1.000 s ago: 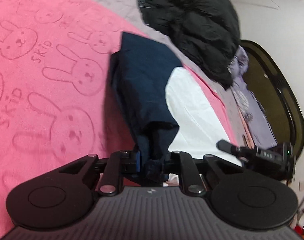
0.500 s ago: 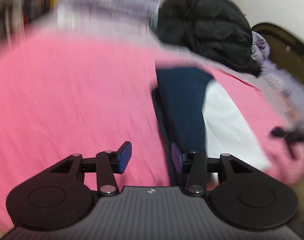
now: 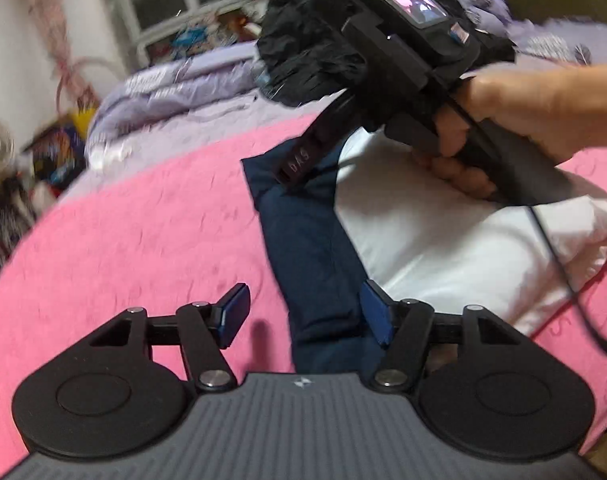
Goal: Fold clothes
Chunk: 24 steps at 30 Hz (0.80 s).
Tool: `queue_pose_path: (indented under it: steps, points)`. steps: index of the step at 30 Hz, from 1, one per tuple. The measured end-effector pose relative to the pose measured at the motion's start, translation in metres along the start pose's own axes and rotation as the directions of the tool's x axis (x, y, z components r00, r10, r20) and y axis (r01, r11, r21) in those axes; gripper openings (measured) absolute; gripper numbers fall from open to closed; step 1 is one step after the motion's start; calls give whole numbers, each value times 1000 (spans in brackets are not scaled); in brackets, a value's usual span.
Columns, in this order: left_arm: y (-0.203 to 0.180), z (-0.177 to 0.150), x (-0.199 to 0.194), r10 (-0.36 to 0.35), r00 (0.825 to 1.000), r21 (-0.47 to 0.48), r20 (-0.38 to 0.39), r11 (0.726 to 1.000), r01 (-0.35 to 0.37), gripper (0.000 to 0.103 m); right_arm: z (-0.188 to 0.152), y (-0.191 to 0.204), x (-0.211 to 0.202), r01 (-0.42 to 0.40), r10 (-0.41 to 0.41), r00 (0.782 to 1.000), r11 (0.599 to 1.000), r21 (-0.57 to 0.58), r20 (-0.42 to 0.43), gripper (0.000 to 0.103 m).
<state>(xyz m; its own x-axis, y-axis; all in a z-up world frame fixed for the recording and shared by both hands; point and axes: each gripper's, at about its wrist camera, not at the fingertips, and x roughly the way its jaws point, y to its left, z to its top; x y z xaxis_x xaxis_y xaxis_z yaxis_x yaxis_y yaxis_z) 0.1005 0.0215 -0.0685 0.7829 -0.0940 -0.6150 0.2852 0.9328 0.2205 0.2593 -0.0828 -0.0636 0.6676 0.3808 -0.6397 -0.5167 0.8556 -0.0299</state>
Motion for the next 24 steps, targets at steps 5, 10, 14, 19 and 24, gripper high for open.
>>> queue_pose_path:
  steps: [5,10,14,19,24]
  points:
    - [22,-8,-4,-61,998,-130,-24,990,57,66,17,7,21,-8,9,1000,1000,24,-15,69]
    - [26,-4,-1,-63,996,-172,-56,984,53,68,27,20,64,27,-34,993,998,-65,-113,89]
    - [28,-4,1,-81,994,-220,-75,973,63,69,26,22,28,42,-45,996,998,-36,-80,87]
    - [35,-8,4,-111,991,-286,-78,954,84,73,-12,5,-74,39,-43,997,997,71,61,87]
    - [31,-8,3,-98,992,-271,-76,960,74,73,-74,3,-144,79,-86,993,993,89,81,92]
